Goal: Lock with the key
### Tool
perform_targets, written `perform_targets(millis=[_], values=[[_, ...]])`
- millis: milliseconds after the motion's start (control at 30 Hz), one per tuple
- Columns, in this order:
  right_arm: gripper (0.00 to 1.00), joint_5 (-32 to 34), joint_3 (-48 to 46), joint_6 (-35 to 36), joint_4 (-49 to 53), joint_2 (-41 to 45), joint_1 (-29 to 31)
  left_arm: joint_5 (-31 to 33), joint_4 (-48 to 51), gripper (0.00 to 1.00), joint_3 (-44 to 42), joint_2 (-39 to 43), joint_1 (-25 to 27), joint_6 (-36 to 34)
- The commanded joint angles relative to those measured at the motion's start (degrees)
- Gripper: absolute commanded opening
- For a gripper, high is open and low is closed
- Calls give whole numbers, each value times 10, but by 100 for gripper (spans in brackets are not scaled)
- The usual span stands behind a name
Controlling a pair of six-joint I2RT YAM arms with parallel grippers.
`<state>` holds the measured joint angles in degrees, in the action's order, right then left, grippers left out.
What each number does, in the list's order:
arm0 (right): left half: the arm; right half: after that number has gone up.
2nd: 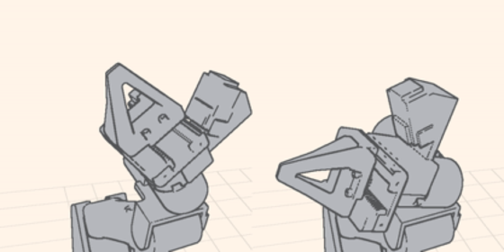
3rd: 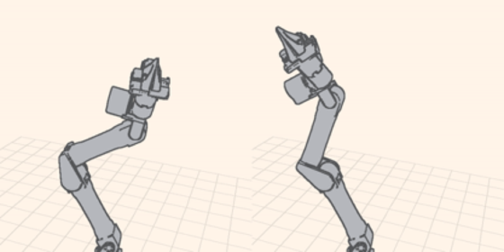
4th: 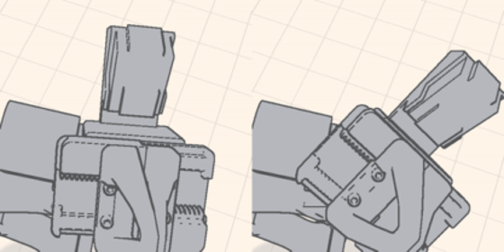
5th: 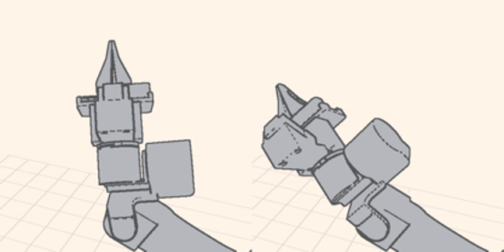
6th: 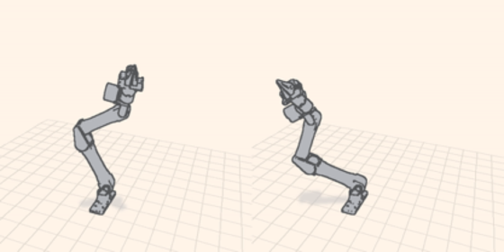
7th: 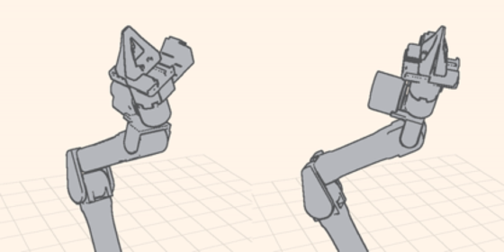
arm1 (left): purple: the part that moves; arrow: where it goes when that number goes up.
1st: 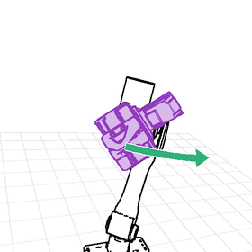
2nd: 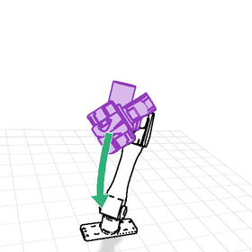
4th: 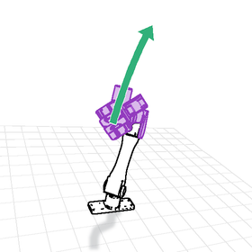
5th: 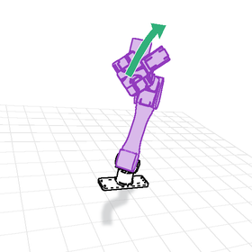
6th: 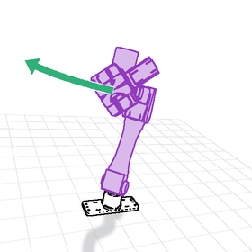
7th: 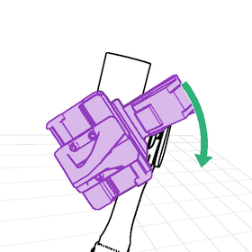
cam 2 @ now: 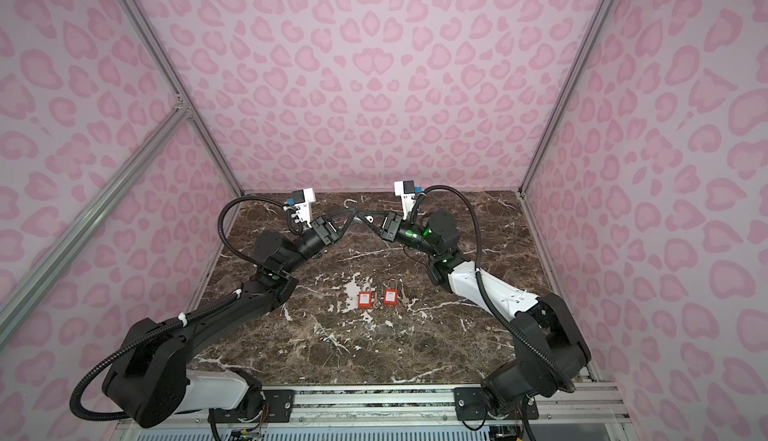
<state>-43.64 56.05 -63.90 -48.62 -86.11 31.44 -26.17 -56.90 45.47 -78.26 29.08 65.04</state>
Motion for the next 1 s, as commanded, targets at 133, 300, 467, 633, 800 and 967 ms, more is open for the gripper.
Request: perform_targets(millis=[133,300,467,633,800,967], values=[[6,-6,2,-7,-23,-1,3,-3,-26,5,-4,3,-3,1],[0,-5,6,-8,-22,-1,2,-1,-18,23,-9,10,-7,-3],[0,3,1,22,7,12,-1,7,-2,52,-17,20,-16,2],[0,8,-6,80,85,41,-12,10,14,54,-33,42,-35,-1],[0,21,15,220,274,71,-15,-3,24,55,-44,60,-53,1],[0,26,37,315,394,77,-15,-39,21,55,-31,53,-60,10]])
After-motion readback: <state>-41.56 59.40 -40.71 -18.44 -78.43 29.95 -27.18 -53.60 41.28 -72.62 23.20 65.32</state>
